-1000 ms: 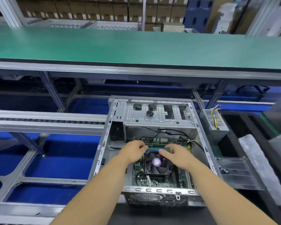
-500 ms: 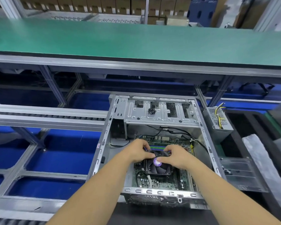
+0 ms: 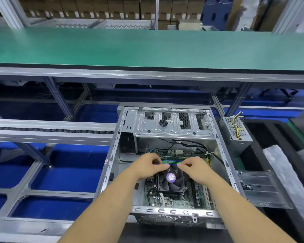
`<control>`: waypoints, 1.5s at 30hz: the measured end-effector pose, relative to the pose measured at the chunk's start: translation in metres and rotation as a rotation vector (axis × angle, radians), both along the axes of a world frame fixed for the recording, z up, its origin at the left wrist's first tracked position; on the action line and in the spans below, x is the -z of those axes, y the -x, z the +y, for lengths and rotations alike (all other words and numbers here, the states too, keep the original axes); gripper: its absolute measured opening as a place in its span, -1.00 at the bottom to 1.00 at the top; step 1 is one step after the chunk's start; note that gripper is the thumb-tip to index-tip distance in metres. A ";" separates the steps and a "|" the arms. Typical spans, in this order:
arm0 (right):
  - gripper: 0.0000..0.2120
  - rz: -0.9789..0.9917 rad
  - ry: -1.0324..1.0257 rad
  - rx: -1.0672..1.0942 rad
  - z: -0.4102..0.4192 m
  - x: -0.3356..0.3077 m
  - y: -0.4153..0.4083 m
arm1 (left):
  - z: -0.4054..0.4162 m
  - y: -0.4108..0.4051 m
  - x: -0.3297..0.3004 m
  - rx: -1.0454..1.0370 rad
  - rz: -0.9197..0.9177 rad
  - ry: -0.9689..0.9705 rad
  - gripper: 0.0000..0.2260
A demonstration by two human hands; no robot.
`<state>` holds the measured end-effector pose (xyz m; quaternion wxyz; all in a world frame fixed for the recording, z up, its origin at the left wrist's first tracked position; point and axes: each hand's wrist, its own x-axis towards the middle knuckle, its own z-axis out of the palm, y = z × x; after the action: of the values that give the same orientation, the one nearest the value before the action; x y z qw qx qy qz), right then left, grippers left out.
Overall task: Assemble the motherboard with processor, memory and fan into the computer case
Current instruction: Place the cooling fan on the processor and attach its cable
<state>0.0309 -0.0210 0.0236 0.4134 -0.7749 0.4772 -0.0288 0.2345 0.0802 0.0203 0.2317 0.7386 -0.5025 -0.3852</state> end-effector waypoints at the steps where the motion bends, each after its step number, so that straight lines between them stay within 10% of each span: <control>1: -0.58 -0.013 -0.013 0.006 -0.001 0.001 0.001 | -0.001 0.000 0.000 0.022 -0.010 -0.008 -0.63; 7: -0.84 -0.021 -0.037 0.101 -0.004 0.002 -0.002 | -0.004 0.002 0.004 0.040 -0.005 -0.028 -0.63; 17: -0.50 -0.005 0.126 0.160 0.001 -0.007 0.000 | 0.001 0.001 0.002 0.078 0.023 -0.027 -0.65; 25: -0.43 -0.254 0.256 0.427 -0.003 -0.017 0.000 | -0.009 0.040 -0.013 0.465 -0.563 0.018 -0.11; 45: -0.38 -0.232 0.208 0.330 -0.004 -0.017 -0.007 | -0.013 0.049 -0.004 0.565 -0.599 -0.108 -0.01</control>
<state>0.0384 -0.0247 0.0403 0.3730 -0.7162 0.5413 -0.2341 0.1853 0.0668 0.0245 -0.0787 0.6622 -0.7095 -0.2277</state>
